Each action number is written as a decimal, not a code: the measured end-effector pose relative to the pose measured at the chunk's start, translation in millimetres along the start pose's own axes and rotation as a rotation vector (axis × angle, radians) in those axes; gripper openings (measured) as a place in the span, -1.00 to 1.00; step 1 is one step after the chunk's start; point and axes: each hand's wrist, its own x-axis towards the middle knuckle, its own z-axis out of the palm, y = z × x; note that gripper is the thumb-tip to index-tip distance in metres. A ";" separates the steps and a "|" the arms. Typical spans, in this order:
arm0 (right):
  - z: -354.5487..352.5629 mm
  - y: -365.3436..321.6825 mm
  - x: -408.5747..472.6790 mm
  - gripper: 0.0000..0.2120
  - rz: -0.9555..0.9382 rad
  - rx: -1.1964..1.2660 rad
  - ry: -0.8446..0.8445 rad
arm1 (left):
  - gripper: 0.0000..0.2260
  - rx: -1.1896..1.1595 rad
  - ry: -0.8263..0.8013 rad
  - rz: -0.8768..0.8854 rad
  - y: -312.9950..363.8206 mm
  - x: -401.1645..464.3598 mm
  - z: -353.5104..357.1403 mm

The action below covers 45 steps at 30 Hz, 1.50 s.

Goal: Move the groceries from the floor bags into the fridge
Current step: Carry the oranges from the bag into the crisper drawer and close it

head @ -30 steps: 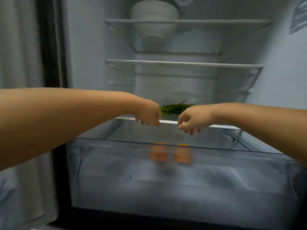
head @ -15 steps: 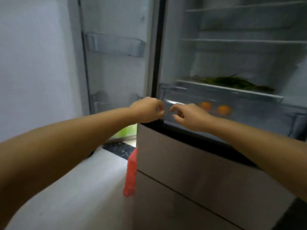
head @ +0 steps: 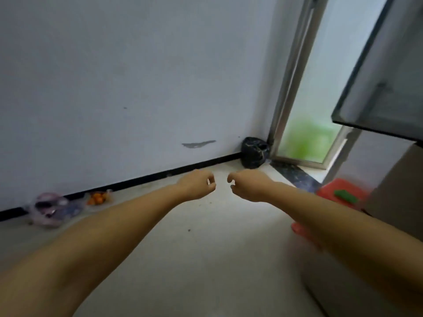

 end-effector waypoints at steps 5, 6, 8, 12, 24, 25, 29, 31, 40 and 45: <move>29.8 -169.5 107.7 -0.65 -0.165 0.124 -0.063 | -0.81 0.024 0.004 -0.314 -200.5 -69.6 -55.3; 34.6 -198.9 123.2 -0.65 -0.202 0.137 -0.089 | -0.81 0.027 -0.005 -0.374 -230.3 -82.6 -62.4; 43.7 -249.1 149.4 -0.64 -0.288 0.128 -0.141 | -0.83 0.047 -0.019 -0.449 -283.1 -100.8 -67.6; 62.8 -304.9 199.9 -0.65 -0.425 0.061 -0.219 | -0.82 -0.055 -0.025 -0.540 -353.1 -111.6 -64.4; 85.6 -332.9 452.7 -0.67 -0.439 0.064 -0.403 | -0.86 -0.252 0.056 -0.718 -521.2 -1.6 -110.5; 84.0 -337.5 474.2 -0.68 -0.450 0.066 -0.405 | -0.85 -0.268 0.072 -0.737 -535.9 5.4 -115.1; 88.0 -365.5 544.9 -0.68 -0.472 0.088 -0.452 | -0.87 -0.312 0.038 -0.808 -589.5 21.6 -126.8; 94.4 -384.2 575.7 -0.69 -0.491 0.095 -0.479 | -0.86 -0.335 0.045 -0.841 -622.2 28.0 -134.2; 107.6 -469.8 720.7 -0.69 -0.419 0.202 -0.503 | -0.68 -0.227 -0.007 -0.806 -799.0 95.5 -191.7; 121.8 -500.1 780.5 -0.70 -0.309 0.317 -0.539 | -0.70 -0.299 -0.026 -0.739 -881.4 143.3 -211.3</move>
